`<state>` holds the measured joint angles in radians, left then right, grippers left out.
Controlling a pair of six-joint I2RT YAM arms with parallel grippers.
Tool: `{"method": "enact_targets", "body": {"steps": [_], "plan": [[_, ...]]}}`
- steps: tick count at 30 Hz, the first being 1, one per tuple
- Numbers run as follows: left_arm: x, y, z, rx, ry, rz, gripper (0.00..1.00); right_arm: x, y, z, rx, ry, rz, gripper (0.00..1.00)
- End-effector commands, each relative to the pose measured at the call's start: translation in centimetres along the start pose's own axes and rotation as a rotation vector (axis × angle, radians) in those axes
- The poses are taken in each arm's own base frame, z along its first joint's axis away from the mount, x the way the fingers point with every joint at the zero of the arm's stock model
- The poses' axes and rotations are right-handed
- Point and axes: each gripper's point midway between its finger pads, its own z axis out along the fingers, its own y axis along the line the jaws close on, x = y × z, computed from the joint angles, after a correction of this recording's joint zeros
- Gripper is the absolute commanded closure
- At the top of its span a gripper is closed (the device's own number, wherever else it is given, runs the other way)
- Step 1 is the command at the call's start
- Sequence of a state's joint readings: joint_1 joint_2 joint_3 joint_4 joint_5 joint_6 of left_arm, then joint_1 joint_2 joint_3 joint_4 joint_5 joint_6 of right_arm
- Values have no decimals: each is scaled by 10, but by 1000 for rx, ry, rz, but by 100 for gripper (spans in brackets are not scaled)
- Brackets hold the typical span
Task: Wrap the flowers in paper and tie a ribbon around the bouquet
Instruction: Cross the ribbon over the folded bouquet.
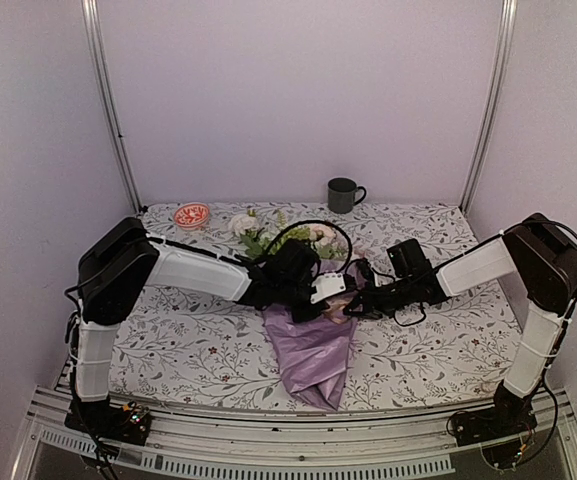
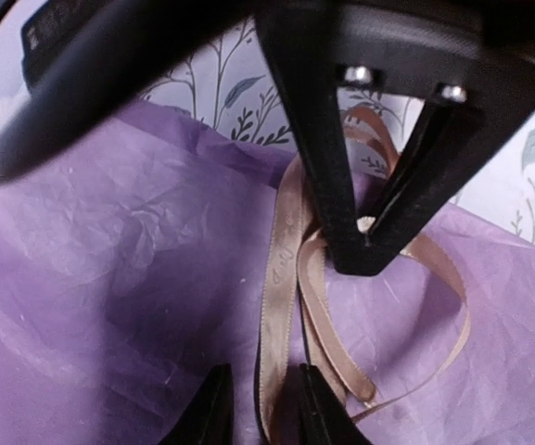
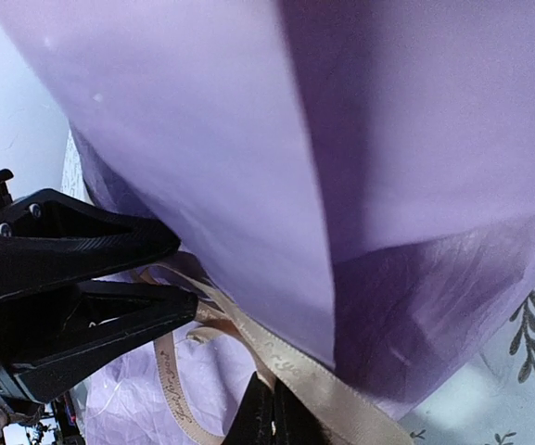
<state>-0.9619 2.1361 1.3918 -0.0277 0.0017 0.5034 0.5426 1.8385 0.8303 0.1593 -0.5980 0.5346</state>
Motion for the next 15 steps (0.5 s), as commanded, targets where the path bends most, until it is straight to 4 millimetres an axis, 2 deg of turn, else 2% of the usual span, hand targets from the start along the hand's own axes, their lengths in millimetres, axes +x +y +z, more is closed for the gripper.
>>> {"method": "enact_targets", "body": {"steps": [1,3,7,12,15], "plan": [[18,3,7,-83,80,30,86,0,-1,1,-12,-1,-4,100],[21,11,11,-128,104,28,100,1,-1,1,-12,0,-1,100],[16,17,5,-161,91,13,100,2,-4,2,-6,2,5,100],[-22,37,-34,-160,-93,-158,100,6,-12,6,10,19,25,100],[-37,43,-50,-98,-213,-282,100,10,-16,10,12,40,33,100]]}}
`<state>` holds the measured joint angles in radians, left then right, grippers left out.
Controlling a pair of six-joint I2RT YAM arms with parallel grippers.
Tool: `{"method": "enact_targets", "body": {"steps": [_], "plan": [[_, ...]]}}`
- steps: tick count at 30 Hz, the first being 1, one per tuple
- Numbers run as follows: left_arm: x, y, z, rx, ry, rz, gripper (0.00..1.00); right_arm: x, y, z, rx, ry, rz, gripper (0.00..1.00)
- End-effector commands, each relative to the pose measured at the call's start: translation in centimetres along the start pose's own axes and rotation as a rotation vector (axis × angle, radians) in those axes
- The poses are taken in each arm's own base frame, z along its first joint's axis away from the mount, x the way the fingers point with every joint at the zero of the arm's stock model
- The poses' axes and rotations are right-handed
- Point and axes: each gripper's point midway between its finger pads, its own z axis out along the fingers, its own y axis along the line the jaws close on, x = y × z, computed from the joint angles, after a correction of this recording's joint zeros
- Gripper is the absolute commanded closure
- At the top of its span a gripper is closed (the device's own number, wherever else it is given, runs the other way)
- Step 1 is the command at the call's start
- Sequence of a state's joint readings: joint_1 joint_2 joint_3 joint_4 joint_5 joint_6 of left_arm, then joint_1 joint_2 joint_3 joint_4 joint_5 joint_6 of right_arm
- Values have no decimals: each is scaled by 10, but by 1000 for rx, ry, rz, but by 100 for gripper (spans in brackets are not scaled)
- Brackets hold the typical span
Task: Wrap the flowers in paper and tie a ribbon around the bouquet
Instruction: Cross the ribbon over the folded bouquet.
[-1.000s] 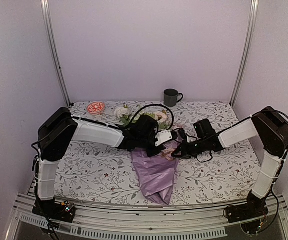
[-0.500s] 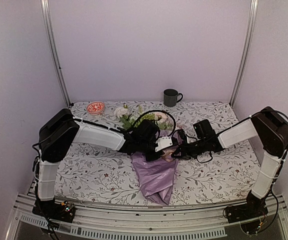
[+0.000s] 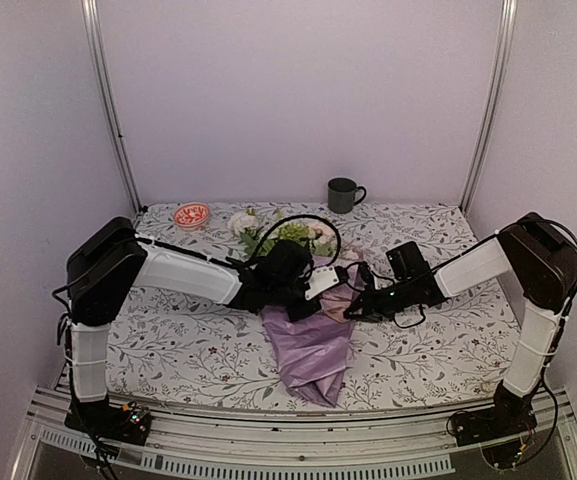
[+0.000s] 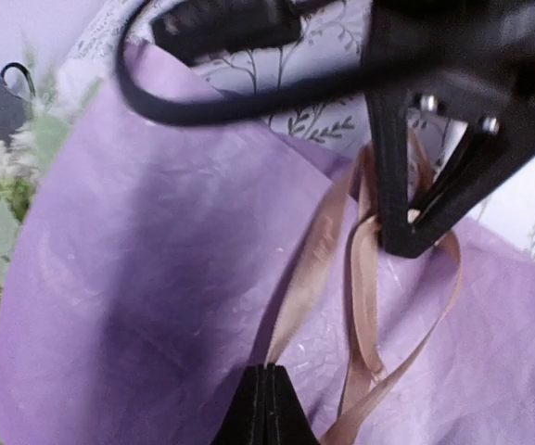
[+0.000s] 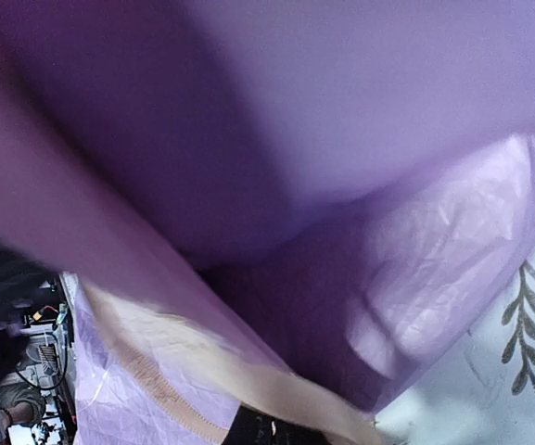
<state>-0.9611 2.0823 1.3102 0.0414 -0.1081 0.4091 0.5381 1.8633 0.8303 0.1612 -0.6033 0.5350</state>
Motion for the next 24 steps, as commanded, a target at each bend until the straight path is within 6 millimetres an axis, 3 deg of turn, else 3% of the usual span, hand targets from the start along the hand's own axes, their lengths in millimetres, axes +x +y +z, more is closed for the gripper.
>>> {"method": "enact_targets", "body": {"steps": [1,4,11,19,24], "plan": [[-49,24,-34,58,-235,-232,100,6,-10,7,7,29,18,100],[-66,33,-56,79,-338,-316,100,7,-12,8,11,37,18,100],[-45,73,-91,-22,-454,-616,100,7,-12,9,16,44,11,100],[9,51,-109,-8,-462,-910,100,7,-13,11,19,58,6,100],[37,37,-115,-38,-396,-943,100,7,-14,12,20,66,0,100]]}}
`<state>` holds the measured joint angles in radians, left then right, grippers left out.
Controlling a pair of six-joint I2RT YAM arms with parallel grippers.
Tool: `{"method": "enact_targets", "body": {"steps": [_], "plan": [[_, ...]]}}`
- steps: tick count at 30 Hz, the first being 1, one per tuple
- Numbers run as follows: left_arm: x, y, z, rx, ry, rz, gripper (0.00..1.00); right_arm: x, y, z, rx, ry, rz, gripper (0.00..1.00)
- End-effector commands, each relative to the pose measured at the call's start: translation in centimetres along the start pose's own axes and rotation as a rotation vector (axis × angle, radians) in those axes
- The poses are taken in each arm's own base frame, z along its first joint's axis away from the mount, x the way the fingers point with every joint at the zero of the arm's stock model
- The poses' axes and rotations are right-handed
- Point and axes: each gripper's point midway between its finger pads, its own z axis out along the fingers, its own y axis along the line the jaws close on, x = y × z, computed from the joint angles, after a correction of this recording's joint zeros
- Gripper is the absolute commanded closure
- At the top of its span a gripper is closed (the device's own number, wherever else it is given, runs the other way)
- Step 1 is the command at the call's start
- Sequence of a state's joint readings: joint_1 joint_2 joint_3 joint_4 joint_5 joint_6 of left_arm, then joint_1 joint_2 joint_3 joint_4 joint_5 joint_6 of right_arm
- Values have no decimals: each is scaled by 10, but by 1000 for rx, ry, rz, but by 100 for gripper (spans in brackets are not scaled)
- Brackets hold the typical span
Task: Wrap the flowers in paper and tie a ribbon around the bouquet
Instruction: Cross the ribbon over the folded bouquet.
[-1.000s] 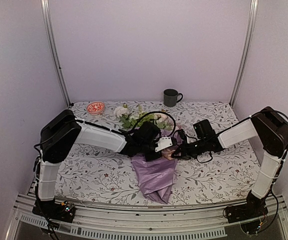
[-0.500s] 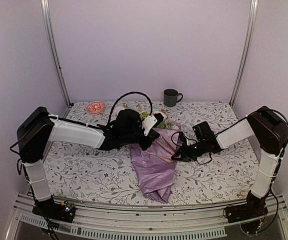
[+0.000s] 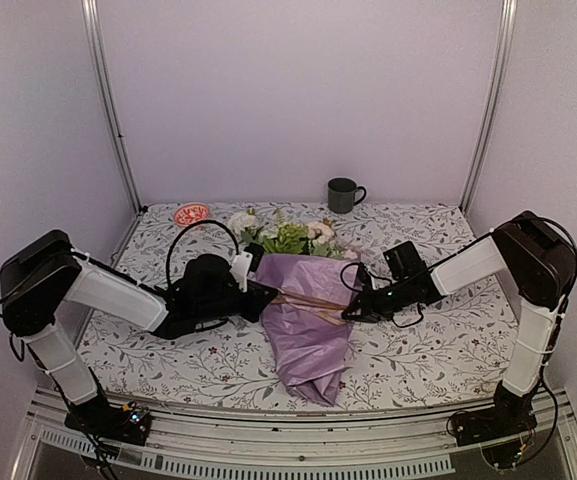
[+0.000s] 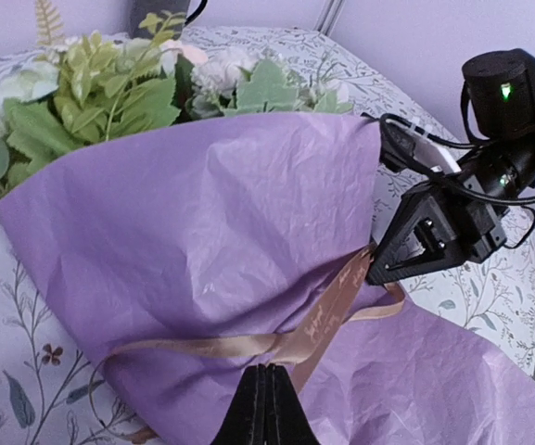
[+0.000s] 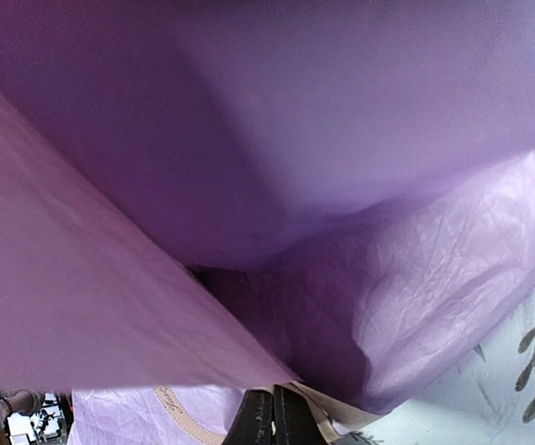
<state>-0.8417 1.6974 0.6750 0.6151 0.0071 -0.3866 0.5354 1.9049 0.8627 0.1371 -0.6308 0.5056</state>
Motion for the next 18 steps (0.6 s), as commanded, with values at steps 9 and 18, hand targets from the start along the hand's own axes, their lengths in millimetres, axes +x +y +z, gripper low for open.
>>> {"method": "enact_targets", "body": {"steps": [9,18], "plan": [[-12,-54,-25,68,58,290,100,6,-12,7,35,40,6,100],[-70,-149,-43,453,55,369,100,8,-16,9,40,50,5,100]]}}
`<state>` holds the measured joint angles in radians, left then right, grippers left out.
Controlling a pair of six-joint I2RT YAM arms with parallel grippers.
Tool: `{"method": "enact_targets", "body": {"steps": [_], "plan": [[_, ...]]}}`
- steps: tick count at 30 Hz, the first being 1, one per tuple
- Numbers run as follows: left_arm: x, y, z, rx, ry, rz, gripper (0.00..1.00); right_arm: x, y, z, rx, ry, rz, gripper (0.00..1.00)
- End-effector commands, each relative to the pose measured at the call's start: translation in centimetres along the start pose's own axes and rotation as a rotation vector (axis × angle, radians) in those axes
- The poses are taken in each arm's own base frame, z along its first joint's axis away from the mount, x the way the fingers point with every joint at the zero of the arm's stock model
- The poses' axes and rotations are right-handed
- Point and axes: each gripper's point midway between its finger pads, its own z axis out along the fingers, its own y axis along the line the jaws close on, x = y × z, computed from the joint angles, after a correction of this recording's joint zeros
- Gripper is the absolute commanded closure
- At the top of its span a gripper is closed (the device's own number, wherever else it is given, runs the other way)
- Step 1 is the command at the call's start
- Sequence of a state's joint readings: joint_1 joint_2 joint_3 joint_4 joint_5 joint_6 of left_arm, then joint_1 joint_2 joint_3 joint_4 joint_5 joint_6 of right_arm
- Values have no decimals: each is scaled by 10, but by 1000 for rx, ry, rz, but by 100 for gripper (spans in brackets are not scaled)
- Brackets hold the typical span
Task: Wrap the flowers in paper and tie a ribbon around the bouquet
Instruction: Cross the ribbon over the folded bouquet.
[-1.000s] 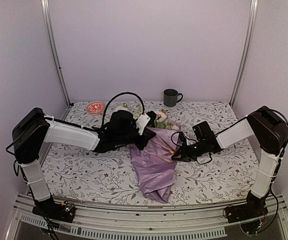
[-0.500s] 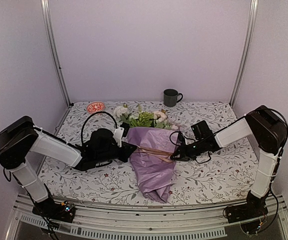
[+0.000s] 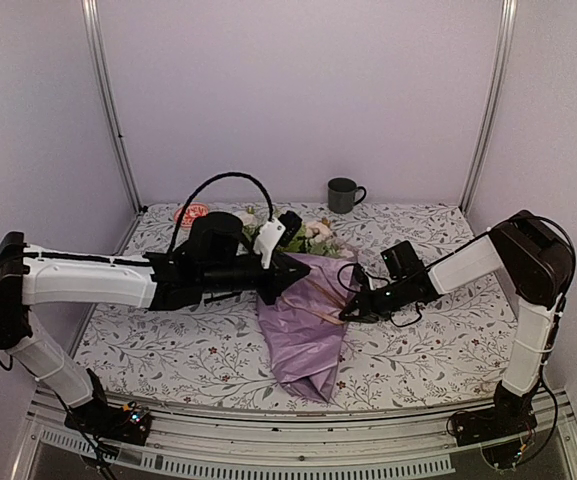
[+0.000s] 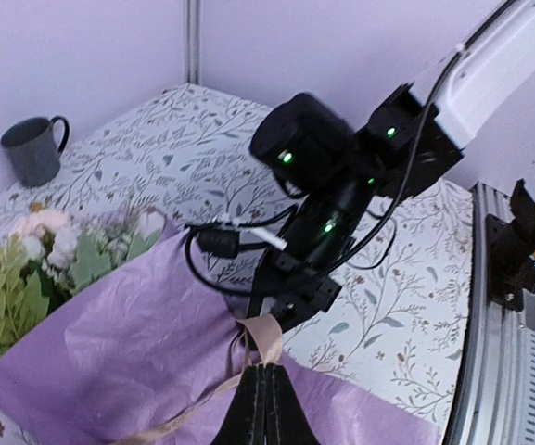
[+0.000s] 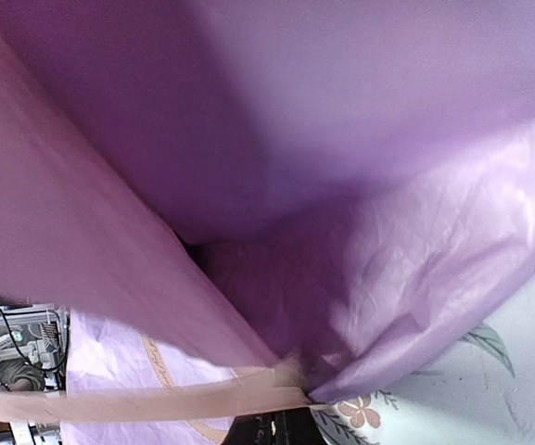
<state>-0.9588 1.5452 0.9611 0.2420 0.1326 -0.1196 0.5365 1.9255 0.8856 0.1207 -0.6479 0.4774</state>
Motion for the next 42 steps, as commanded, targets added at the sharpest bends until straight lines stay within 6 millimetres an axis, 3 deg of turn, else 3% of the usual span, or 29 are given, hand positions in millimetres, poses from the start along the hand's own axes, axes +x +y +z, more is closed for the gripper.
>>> {"method": "enact_targets", "body": {"steps": [1,6,8,14,16,18,20,22,24,27,29,31,33,35,38,40,42], "plan": [[-9,-48,-8,250,33,48,100,8,-16,5,48,31,26,100],[-7,-61,-19,317,28,46,100,8,-17,6,49,36,27,100],[4,-49,-18,253,78,62,100,8,-17,7,49,39,26,100],[69,66,-27,-263,276,-78,100,6,-15,6,47,38,21,100],[73,70,-29,-281,251,-127,100,5,-15,6,47,39,20,100],[76,56,-33,-227,186,-142,100,6,-16,7,48,43,21,100],[68,40,-41,-150,77,-146,100,7,-16,7,47,46,22,100],[61,38,-55,-143,-15,-152,99,6,-15,7,44,47,22,100],[70,52,-62,-227,5,-137,99,5,-13,7,43,46,18,100],[98,92,-75,-474,134,-144,94,2,-10,6,32,46,11,100],[123,102,-78,-546,286,-118,85,0,-7,6,22,46,5,100],[128,107,-77,-596,345,-95,81,-1,-3,5,16,44,0,100],[117,108,-75,-609,321,-55,74,-2,-2,4,9,44,-2,100],[94,101,-69,-555,254,-4,62,-1,3,3,-9,51,-7,100],[54,47,-41,-220,150,236,61,-4,11,0,-39,51,-19,100],[50,18,-25,-61,131,413,61,-6,17,-2,-59,53,-28,100],[68,15,-8,27,208,486,62,-7,22,-4,-71,60,-31,100]]}}
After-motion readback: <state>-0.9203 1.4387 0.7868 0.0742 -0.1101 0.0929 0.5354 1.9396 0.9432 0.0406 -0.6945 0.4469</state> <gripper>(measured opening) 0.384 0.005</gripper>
